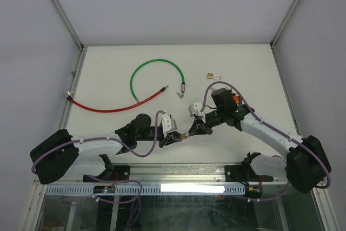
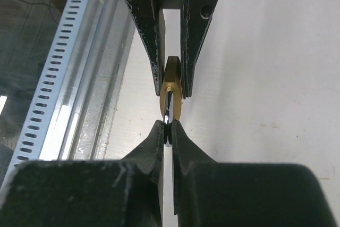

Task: Lock with the key
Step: Lock the lock.

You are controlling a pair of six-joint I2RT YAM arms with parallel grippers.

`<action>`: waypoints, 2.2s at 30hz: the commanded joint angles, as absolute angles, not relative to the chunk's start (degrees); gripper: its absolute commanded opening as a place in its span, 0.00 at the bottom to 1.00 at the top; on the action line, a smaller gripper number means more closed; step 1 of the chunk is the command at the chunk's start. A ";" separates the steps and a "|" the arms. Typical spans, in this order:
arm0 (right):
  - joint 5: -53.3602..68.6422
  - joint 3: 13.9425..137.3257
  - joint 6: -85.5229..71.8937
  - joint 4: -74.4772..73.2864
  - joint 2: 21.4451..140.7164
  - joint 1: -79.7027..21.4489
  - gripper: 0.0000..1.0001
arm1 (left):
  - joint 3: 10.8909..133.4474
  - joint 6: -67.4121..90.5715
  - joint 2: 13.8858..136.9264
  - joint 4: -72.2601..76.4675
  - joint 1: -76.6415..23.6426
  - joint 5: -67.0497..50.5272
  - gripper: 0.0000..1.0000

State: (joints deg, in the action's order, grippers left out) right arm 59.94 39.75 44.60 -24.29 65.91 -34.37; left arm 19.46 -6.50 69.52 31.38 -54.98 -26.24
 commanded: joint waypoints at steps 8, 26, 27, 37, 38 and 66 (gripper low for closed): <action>51.91 38.66 43.11 -12.54 74.78 -41.07 0.00 | 19.73 -14.88 73.62 41.66 -54.87 -21.79 0.00; 50.35 37.45 35.33 -3.79 83.39 -46.44 0.00 | 11.45 -9.38 81.47 60.71 -51.72 -26.17 0.00; 50.42 37.41 35.13 -3.47 83.82 -46.82 0.00 | 10.92 -9.06 81.47 61.56 -51.55 -26.38 0.00; 50.20 37.54 35.40 -3.70 90.44 -51.95 0.00 | 10.70 -7.55 84.94 63.78 -50.61 -27.14 0.00; 50.06 37.54 35.37 -3.69 91.15 -52.35 0.00 | 10.57 -7.29 85.20 64.33 -50.48 -27.28 0.00; 55.81 45.66 41.87 -17.66 84.44 -42.66 0.00 | 7.06 0.96 83.66 71.13 -50.11 -15.05 0.72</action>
